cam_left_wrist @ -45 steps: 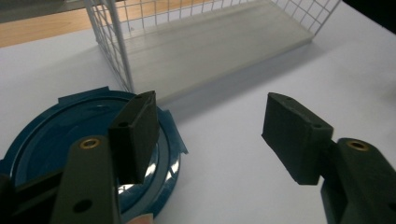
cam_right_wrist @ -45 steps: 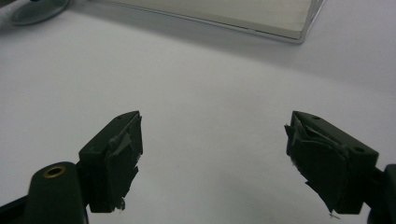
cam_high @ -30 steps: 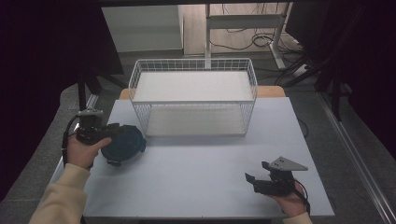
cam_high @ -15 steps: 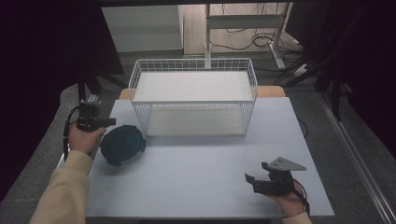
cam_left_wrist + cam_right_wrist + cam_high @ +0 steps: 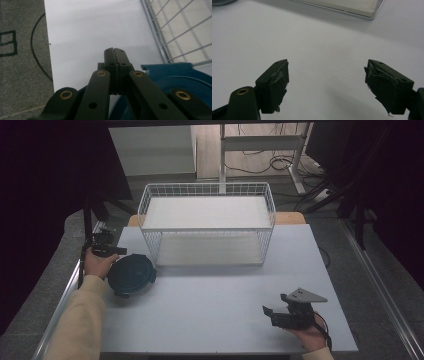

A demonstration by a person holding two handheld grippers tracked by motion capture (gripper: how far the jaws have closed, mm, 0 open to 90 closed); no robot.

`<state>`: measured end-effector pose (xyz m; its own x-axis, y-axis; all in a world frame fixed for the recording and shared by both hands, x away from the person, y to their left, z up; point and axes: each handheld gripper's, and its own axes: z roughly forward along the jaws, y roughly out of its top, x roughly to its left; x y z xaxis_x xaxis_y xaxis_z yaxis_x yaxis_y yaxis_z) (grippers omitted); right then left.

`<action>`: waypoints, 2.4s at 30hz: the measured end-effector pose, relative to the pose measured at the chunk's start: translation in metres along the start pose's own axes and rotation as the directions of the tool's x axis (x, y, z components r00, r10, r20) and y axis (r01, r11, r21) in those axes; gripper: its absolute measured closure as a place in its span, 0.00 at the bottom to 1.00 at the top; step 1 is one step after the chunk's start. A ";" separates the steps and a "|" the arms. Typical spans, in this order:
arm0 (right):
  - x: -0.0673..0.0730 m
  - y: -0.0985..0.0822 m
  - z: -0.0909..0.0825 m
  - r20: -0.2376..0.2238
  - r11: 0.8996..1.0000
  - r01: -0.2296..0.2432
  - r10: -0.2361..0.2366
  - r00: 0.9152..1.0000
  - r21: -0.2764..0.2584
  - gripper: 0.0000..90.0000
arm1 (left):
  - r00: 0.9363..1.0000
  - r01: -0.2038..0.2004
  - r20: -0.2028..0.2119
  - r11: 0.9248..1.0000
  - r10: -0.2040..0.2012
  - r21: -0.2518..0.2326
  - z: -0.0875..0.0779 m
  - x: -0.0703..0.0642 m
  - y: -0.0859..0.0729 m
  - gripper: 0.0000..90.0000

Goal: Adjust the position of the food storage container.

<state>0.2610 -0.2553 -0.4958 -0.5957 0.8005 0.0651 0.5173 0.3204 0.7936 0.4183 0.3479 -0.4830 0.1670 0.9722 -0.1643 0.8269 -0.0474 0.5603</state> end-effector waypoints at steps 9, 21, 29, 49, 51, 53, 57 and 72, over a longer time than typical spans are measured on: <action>-0.002 -0.001 0.000 0.004 1.000 -0.009 0.009 1.000 0.001 0.21 | 0.999 -0.042 0.026 0.997 0.041 0.063 0.021 -0.005 0.001 1.00; 0.000 0.000 -0.001 0.008 1.000 -0.006 0.006 1.000 -0.001 0.21 | 0.994 -0.090 0.062 0.992 0.085 0.088 0.013 -0.012 -0.011 1.00; 0.004 0.002 -0.003 0.003 1.000 0.001 -0.001 1.000 -0.010 0.21 | 0.987 -0.141 0.095 0.986 0.132 0.085 -0.002 -0.024 -0.034 1.00; 0.005 0.003 -0.005 0.004 1.000 0.004 -0.004 1.000 -0.019 0.21 | 0.941 -0.263 0.236 0.962 0.240 0.071 -0.010 -0.078 -0.062 1.00; 0.005 0.002 -0.004 0.007 1.000 0.003 -0.003 1.000 -0.015 0.21 | 0.937 -0.286 0.230 0.956 0.263 0.069 -0.010 -0.083 -0.063 1.00; 0.005 0.002 -0.004 0.008 1.000 0.003 -0.003 1.000 -0.015 0.21 | 0.936 -0.292 0.226 0.954 0.270 0.071 -0.011 -0.083 -0.063 1.00; 0.005 0.002 -0.005 0.007 1.000 -0.001 0.001 1.000 -0.020 0.21 | 0.935 -0.305 0.200 0.951 0.291 0.042 -0.015 -0.078 -0.064 1.00; 0.006 0.002 -0.004 0.011 1.000 0.006 -0.006 1.000 -0.012 0.21 | 0.969 -0.172 0.175 0.984 0.176 -0.035 -0.064 -0.026 -0.120 1.00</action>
<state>0.2563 -0.2515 -0.4913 -0.5918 0.8043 0.0540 0.5067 0.3191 0.8009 0.2804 0.3428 -0.4935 0.4009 0.8934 -0.2025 0.7664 -0.2060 0.6085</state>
